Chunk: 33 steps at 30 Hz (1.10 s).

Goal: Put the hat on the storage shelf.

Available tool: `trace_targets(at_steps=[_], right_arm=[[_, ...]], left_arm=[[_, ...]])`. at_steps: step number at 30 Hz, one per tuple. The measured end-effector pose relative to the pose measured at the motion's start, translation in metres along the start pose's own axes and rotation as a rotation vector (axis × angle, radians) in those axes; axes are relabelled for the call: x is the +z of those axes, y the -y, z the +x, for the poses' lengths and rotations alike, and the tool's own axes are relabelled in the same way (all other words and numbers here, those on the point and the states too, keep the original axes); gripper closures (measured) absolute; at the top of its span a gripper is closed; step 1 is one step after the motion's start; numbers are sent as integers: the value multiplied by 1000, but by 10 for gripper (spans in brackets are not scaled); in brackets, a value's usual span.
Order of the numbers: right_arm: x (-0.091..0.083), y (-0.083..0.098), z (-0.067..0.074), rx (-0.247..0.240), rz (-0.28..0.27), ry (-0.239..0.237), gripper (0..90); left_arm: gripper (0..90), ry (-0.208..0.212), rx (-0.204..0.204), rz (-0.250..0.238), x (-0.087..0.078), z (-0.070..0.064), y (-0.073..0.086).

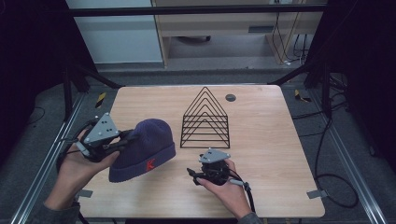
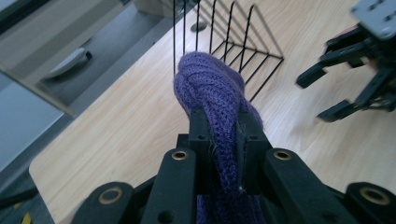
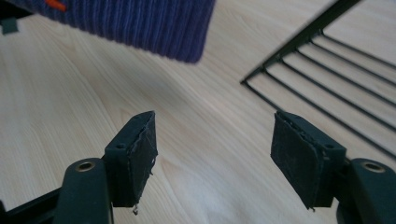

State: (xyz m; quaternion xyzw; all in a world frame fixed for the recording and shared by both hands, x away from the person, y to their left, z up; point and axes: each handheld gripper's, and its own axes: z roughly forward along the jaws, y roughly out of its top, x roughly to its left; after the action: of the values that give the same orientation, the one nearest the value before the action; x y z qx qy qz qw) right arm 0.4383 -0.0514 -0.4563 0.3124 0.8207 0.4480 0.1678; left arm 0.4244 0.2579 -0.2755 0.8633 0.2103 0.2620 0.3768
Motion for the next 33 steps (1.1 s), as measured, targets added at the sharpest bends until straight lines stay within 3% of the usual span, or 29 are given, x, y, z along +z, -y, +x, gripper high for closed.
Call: trace_targets(at_steps=[9, 14, 22, 24, 25, 26, 28, 33], right_arm=[[-5, -48, 5, -71, -51, -104, 255], [-7, -67, 2, -101, -38, -142, 240], [-2, -83, -12, -94, -11, -202, 260], [-1, -86, -13, -88, -11, -229, 343], [-2, -89, -12, -104, -18, -238, 460], [-2, -89, -12, -104, -18, -238, 460], [-4, -91, -10, -127, -19, -246, 558], [-15, -95, -10, -146, -28, -215, 678]], left_arm=[[793, 45, 53, -62, -16, -2, -19], [793, 66, 70, -87, -16, 0, -25], [793, 81, 104, -151, -20, 6, -30], [792, 84, 93, -170, -22, 9, -30], [792, 83, 81, -177, -22, 11, -29], [792, 79, 67, -180, -23, 13, -28], [792, 68, 45, -172, -22, 17, -28], [789, 54, -38, -167, -17, 31, -31]])
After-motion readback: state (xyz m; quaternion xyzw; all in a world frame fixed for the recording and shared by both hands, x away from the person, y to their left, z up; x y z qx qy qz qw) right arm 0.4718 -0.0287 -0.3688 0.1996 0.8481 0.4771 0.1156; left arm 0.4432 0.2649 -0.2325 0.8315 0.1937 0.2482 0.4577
